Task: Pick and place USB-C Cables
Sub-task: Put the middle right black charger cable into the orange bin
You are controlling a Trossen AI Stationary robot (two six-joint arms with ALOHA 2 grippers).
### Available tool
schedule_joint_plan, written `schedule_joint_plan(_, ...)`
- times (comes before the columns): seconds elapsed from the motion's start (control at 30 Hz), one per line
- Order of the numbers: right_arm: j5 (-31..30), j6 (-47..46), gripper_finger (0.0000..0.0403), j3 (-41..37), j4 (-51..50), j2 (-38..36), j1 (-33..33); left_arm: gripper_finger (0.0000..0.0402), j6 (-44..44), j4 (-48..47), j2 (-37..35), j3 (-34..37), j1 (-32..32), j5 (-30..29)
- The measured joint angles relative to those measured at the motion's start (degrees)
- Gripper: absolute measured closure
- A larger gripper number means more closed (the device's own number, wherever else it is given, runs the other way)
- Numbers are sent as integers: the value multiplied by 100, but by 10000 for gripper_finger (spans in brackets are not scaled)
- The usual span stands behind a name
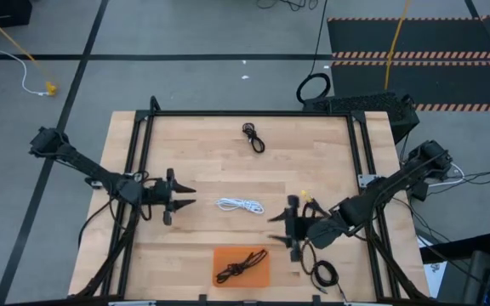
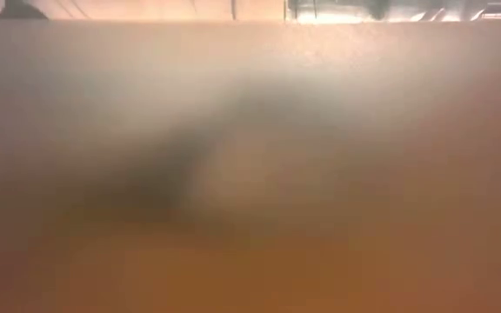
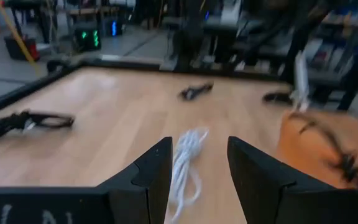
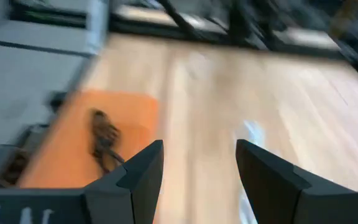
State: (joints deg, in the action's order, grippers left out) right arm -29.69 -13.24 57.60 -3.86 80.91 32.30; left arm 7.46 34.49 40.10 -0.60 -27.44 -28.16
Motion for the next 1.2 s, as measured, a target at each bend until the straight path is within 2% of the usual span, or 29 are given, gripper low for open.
schedule_joint_plan(0.1,-481,-980,207,0,-876,-141,-44,245,-154,497,0,0,4,-10)
schedule_joint_plan(0.27,-497,-2652,207,-16,-2250,-272,-200,245,-136,935,0,0,4,33)
schedule_joint_plan(0.4,-479,-3448,207,-241,-2511,-392,-241,245,-169,1055,2,0,3,35)
schedule_joint_plan(0.53,-463,-3874,207,-485,-2514,-571,-239,245,201,1307,2,0,8,-384)
schedule_joint_plan(0.7,-157,-4127,207,-702,-2512,-865,-238,245,292,1406,2,0,2,188)
schedule_joint_plan(0.9,-9,-4026,207,-921,-2449,-1117,-224,245,724,1551,2,0,9,-361)
schedule_joint_plan(1.03,64,-4049,206,-1110,-2464,-1221,-224,245,1490,1553,1,0,13,-514)
schedule_joint_plan(1.2,565,-4554,206,-1427,-2465,-1283,-250,245,2382,1551,0,0,9,-464)
